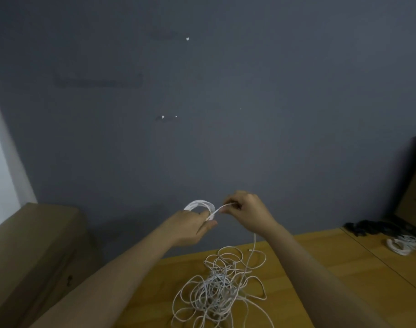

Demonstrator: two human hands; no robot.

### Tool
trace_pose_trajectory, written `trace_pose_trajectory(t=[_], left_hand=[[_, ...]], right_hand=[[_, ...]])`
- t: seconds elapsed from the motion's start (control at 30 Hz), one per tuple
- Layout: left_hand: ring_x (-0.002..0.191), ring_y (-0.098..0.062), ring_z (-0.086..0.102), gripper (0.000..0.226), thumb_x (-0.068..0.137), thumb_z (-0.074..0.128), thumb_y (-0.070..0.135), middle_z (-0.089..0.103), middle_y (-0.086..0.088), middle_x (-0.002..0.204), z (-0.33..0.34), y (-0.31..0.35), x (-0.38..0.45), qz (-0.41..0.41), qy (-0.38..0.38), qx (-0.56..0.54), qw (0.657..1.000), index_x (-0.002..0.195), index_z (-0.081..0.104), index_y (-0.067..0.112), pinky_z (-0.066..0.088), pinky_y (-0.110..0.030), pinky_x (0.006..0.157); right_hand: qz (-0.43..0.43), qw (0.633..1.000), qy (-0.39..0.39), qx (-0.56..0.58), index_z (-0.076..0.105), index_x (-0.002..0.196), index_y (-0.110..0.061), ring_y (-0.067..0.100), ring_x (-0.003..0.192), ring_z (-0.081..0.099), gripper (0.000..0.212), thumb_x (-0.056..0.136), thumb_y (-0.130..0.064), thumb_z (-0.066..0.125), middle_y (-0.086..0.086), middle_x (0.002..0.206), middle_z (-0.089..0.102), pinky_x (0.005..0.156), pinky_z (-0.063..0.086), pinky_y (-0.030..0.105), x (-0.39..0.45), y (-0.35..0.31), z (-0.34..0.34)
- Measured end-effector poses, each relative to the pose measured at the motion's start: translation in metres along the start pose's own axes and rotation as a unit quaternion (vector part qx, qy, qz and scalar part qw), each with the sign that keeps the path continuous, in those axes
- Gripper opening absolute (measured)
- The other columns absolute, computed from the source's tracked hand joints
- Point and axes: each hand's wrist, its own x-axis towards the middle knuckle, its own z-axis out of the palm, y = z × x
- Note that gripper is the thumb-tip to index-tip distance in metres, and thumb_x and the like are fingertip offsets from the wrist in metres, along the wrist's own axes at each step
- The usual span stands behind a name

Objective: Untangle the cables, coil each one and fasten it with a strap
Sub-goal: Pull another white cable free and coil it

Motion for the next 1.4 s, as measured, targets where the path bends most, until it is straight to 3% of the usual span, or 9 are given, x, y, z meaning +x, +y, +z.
trace_pose_trajectory(t=[0.07,0.17,0.33,0.63,0.87,1.03,1.1,1.23,1.4], left_hand=[[0.061,-0.008,0.048,0.038,0.102,0.026,0.046,0.053,0.006,0.073,0.005,0.008,-0.007,-0.02,-0.02,-0.201,0.979,0.089,0.05,0.02,0.038,-0.026,0.059],[0.039,-0.005,0.027,0.042,0.103,0.032,0.036,0.036,0.011,0.045,0.005,0.014,-0.016,-0.04,-0.029,-0.503,0.863,0.067,0.047,0.019,0.025,-0.019,0.043],[0.03,-0.006,0.015,0.05,0.093,0.04,0.045,0.021,0.007,0.038,-0.001,0.024,-0.023,-0.105,-0.014,-0.726,0.679,0.049,0.043,0.022,0.012,-0.02,0.035],[0.038,-0.008,0.026,0.05,0.099,0.037,0.047,0.026,0.008,0.042,0.021,0.04,-0.014,-0.225,0.192,-0.64,0.71,0.06,0.04,0.016,0.025,-0.02,0.042],[0.046,-0.005,0.04,0.03,0.105,0.028,0.023,0.038,0.012,0.05,0.049,0.047,-0.023,-0.129,0.153,-0.742,0.64,0.08,0.041,0.015,0.038,-0.016,0.051],[0.033,-0.002,0.025,0.03,0.103,0.037,0.018,0.034,0.009,0.05,0.052,0.035,-0.024,-0.229,0.23,-0.864,0.385,0.073,0.042,0.017,0.023,-0.012,0.035],[0.032,-0.002,0.029,0.033,0.105,0.032,0.02,0.035,0.009,0.044,0.055,0.021,-0.024,-0.253,0.276,-0.867,0.329,0.072,0.039,0.018,0.028,-0.012,0.036],[0.034,-0.003,0.046,0.04,0.106,0.03,0.028,0.046,0.008,0.039,0.066,-0.006,-0.031,-0.339,0.349,-0.803,0.345,0.068,0.04,0.016,0.041,-0.018,0.053],[0.037,-0.002,0.037,0.027,0.104,0.032,0.029,0.038,0.004,0.062,0.092,-0.016,-0.041,-0.396,0.387,-0.685,0.473,0.08,0.036,0.019,0.036,-0.013,0.043]], right_hand=[[0.02,0.996,0.007,0.082,0.072,0.094,-0.013,0.014,0.073,0.053,0.018,0.084,-0.027,0.071,0.005,0.086,0.061,0.068,0.045,0.03,-0.003,0.0,0.005],[0.054,0.974,-0.014,0.22,0.069,0.111,-0.022,0.006,0.072,0.049,0.026,0.088,-0.033,0.064,0.0,0.09,0.056,0.07,0.042,0.019,-0.014,-0.005,0.016],[0.112,0.9,-0.11,0.407,0.063,0.105,-0.005,0.003,0.055,0.04,0.052,0.093,-0.052,0.045,-0.005,0.066,0.048,0.054,0.032,0.015,-0.036,-0.025,0.039],[0.191,0.923,0.114,0.313,0.052,0.073,-0.017,-0.002,0.055,0.049,0.038,0.101,-0.036,0.035,-0.005,0.065,0.052,0.054,0.038,0.012,-0.041,-0.041,0.083],[0.202,0.921,0.043,0.33,0.06,0.08,0.0,0.01,0.059,0.051,0.048,0.102,-0.036,0.037,0.006,0.064,0.056,0.06,0.042,0.028,-0.041,-0.024,0.084],[0.223,0.871,0.008,0.437,0.063,0.085,-0.017,-0.001,0.041,0.039,0.031,0.1,-0.035,0.043,-0.009,0.06,0.057,0.041,0.031,0.012,-0.065,-0.012,0.1],[0.243,0.886,-0.01,0.395,0.065,0.094,-0.013,0.003,0.042,0.036,0.026,0.1,-0.029,0.045,-0.001,0.065,0.055,0.041,0.03,0.015,-0.088,-0.002,0.119],[0.23,0.917,-0.078,0.316,0.066,0.099,-0.017,0.008,0.049,0.045,0.022,0.101,-0.019,0.044,-0.003,0.057,0.05,0.052,0.038,0.022,-0.13,0.009,0.149],[0.187,0.934,-0.15,0.263,0.063,0.109,-0.015,0.008,0.055,0.048,0.022,0.101,-0.023,0.044,-0.005,0.059,0.05,0.056,0.04,0.026,-0.149,-0.002,0.164]])
